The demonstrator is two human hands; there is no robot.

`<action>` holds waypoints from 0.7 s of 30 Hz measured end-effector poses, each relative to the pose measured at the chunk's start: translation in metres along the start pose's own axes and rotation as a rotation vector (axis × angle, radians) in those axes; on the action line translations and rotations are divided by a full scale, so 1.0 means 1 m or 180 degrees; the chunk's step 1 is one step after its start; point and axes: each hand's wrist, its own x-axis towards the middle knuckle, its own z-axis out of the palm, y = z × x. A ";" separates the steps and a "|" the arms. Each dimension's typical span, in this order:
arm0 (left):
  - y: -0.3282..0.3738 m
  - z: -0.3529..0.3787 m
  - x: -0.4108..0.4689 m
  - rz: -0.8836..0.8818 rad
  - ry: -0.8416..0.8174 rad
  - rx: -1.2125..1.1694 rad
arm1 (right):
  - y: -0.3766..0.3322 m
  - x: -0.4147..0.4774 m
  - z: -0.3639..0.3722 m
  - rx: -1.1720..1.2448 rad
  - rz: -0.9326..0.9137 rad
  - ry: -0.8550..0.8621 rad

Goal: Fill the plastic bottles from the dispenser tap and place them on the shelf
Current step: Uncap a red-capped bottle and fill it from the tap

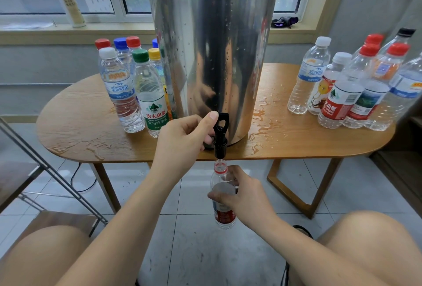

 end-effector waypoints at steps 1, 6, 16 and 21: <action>0.000 0.000 0.000 0.0000 0.0000 -0.0001 | 0.000 0.000 0.000 0.0016 -0.0004 0.0005; 0.000 0.000 0.000 -0.0009 -0.0013 0.0003 | 0.003 0.002 0.002 0.0047 -0.0009 -0.0004; 0.002 -0.001 -0.001 0.0019 -0.0024 0.0034 | 0.004 0.002 0.003 0.0053 -0.0027 -0.0022; 0.001 -0.001 -0.001 0.0023 -0.0032 0.0043 | 0.004 0.003 0.003 -0.0022 -0.0028 -0.0024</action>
